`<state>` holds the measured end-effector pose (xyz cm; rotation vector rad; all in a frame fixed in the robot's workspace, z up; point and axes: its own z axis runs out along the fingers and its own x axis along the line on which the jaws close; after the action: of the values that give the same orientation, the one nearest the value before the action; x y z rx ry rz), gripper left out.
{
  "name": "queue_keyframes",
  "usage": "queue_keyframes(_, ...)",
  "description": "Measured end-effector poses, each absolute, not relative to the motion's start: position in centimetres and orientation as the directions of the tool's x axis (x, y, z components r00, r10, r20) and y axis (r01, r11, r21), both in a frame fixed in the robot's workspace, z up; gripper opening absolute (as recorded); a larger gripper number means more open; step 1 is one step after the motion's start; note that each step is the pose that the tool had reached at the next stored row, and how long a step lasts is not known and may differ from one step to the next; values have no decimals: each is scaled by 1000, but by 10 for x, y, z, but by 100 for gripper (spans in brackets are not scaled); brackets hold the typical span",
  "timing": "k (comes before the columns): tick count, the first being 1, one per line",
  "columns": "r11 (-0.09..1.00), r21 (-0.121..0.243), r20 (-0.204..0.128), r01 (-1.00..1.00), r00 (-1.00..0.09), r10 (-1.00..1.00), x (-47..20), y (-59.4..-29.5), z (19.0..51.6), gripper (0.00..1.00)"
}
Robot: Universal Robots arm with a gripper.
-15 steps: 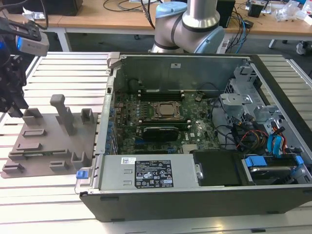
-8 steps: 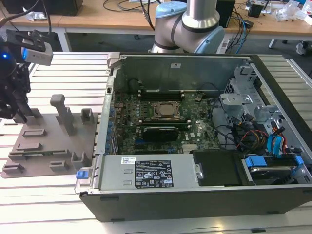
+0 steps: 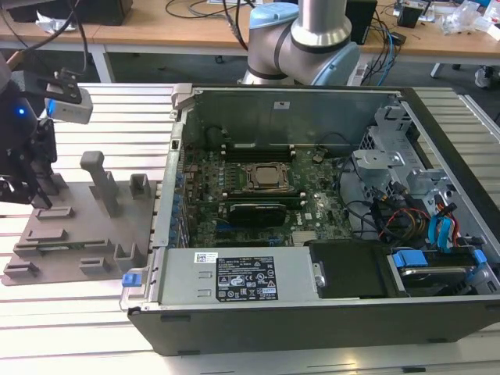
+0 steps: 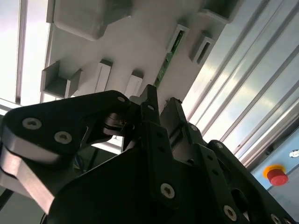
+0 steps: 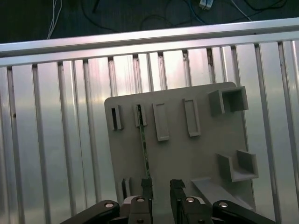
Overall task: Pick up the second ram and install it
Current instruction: 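Pick up the second ram and move it above second insertion slot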
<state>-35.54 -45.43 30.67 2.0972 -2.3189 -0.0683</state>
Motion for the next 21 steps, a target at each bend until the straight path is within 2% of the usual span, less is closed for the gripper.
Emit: queue_keyframes(21,99,42,-19,-994,-100,-995,-355,-456,250,30)
